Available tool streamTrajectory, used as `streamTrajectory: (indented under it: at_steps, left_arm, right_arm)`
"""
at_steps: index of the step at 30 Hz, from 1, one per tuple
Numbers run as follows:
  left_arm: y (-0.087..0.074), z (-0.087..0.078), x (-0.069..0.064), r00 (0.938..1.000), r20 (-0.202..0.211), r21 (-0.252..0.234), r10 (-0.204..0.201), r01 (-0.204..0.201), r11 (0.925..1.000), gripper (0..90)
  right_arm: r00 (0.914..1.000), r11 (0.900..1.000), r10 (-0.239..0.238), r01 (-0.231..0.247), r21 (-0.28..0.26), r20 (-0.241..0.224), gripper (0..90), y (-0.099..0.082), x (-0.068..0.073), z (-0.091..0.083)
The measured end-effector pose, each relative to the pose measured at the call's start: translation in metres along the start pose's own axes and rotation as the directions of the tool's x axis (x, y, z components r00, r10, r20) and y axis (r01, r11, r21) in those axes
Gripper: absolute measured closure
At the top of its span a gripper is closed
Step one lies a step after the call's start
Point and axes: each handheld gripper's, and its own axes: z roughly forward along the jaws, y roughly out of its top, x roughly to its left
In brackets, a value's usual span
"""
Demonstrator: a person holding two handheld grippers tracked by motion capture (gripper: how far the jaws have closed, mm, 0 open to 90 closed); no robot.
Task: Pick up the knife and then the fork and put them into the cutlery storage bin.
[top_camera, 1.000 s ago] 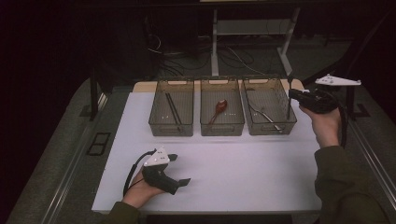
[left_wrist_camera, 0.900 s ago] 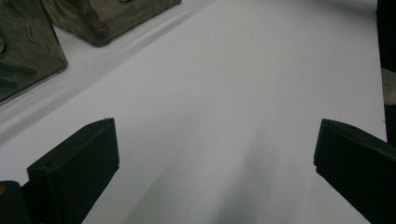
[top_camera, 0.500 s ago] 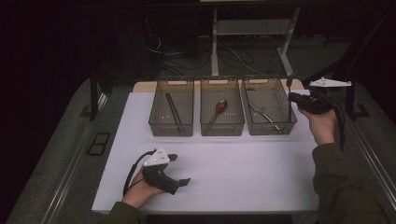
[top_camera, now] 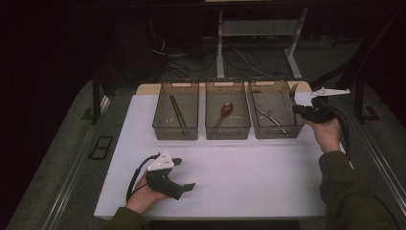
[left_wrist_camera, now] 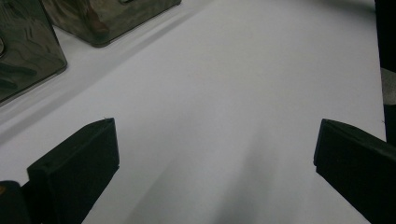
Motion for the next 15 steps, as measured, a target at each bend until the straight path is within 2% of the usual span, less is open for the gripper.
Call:
streamTrajectory:
  at_steps: [8, 15]
  left_arm:
    - [0.0, 0.0, 0.0, 1.0, 0.001, -0.003, 0.0, 0.0, 1.0, 0.0]
    - [0.0, 0.0, 0.0, 1.0, 0.002, -0.002, 0.001, -0.001, 1.0, 0.0]
  right_arm:
    - [1.0, 0.9987, -0.009, 0.009, 0.05, -0.002, 84.1, 0.0, 0.003, 0.01]
    - [0.9981, 0.99, -0.061, 0.059, 0.128, 0.01, 83.8, 0.01, 0.01, 0.023]
